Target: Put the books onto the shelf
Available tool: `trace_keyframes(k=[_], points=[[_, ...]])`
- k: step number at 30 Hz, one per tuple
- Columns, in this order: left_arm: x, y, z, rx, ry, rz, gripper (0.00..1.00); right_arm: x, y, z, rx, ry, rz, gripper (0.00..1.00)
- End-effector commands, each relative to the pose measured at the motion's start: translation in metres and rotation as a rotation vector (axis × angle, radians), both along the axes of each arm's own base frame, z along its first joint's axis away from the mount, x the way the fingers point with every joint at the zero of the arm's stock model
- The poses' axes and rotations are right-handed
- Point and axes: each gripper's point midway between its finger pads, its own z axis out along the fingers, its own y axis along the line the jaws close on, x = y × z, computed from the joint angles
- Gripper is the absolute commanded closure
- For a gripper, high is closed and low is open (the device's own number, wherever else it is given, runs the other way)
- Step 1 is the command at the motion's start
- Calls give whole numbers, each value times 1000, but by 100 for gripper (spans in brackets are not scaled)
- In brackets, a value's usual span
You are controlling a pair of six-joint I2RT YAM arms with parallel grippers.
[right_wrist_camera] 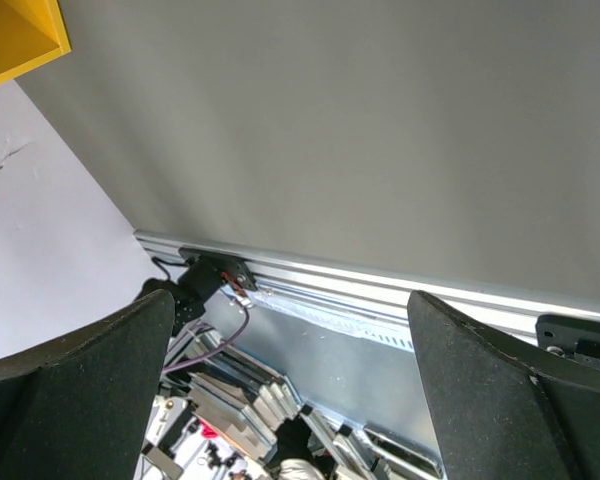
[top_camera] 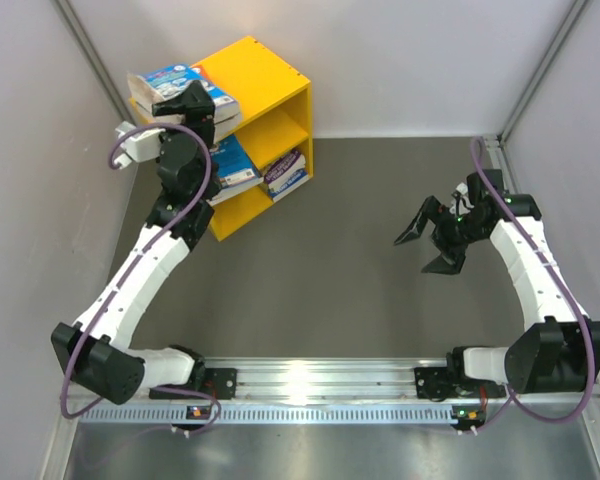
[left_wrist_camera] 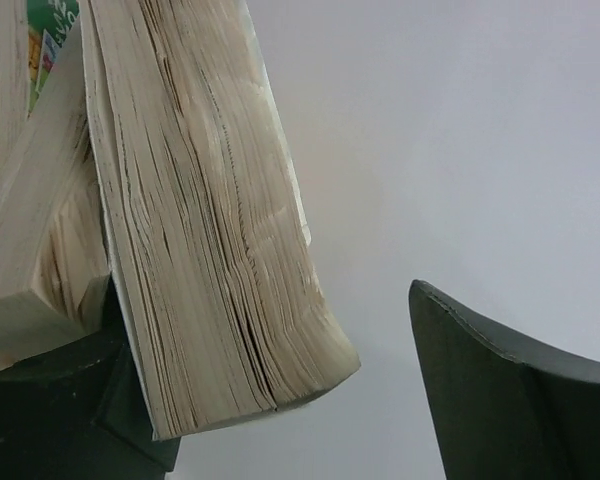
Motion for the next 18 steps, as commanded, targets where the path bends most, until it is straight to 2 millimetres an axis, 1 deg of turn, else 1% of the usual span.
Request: trace_keyframes(k=[1, 5, 8, 9, 10, 12, 13, 14, 15, 16, 17, 18], points=[[0, -6, 22, 102, 44, -43, 14, -1, 2, 2, 0, -24, 20, 0], [2, -10, 31, 214, 108, -52, 14, -1, 3, 1, 2, -22, 22, 0], [2, -8, 29, 285, 189, -43, 14, -2, 3, 0, 3, -21, 21, 0], [0, -5, 34, 314, 199, -30, 13, -2, 3, 0, 3, -22, 19, 0], [1, -5, 28, 343, 236, -30, 9, -3, 3, 0, 3, -20, 19, 0], [-1, -3, 28, 369, 259, -24, 7, -3, 3, -1, 3, -19, 19, 0], [-1, -3, 24, 380, 276, -30, 6, -4, 3, -2, 2, -17, 20, 0], [-1, -4, 21, 386, 289, -36, 4, -5, 3, -2, 2, -16, 20, 0], [-2, -4, 22, 385, 293, -39, 2, -5, 3, -2, 2, -16, 18, 0], [-4, -3, 20, 380, 302, -39, 2, -7, 3, -4, 2, -9, 18, 0], [-7, -2, 14, 356, 326, -42, 2, -7, 3, -5, 1, -12, 19, 0], [-12, 1, 18, 335, 318, -41, 2, -8, 3, -6, 1, -8, 17, 0]])
